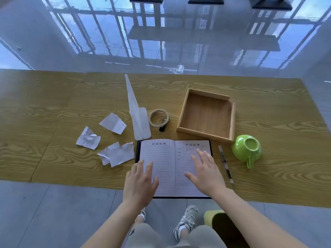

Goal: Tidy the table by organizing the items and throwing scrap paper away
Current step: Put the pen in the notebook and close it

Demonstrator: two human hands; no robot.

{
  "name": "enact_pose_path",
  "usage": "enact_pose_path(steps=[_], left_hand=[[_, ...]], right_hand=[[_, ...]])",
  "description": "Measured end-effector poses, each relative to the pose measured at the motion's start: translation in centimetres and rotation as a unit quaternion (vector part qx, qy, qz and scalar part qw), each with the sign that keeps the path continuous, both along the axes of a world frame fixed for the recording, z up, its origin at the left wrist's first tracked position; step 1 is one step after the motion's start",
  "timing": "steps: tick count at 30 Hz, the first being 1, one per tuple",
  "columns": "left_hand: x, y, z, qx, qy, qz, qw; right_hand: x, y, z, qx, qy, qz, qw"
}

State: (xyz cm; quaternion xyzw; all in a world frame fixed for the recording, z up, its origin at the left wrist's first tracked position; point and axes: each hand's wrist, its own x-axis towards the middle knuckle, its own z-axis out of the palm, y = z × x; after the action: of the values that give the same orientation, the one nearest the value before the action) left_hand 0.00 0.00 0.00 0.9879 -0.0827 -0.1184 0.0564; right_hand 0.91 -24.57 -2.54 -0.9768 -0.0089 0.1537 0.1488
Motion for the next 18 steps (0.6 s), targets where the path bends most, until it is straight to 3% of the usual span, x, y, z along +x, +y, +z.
enact_pose_path(steps=[6,18], left_hand=[[0.6,0.9,-1.3,-0.133,0.071,0.187,0.971],[2.0,3.1,-2.4,-0.298,0.098,0.298,0.902]], right_hand=[[-1.4,0.1,-1.4,-0.02,-0.006,-0.005,1.0],[-1.5,0.4,-1.3,-0.006,-0.002,-0.045,0.999]])
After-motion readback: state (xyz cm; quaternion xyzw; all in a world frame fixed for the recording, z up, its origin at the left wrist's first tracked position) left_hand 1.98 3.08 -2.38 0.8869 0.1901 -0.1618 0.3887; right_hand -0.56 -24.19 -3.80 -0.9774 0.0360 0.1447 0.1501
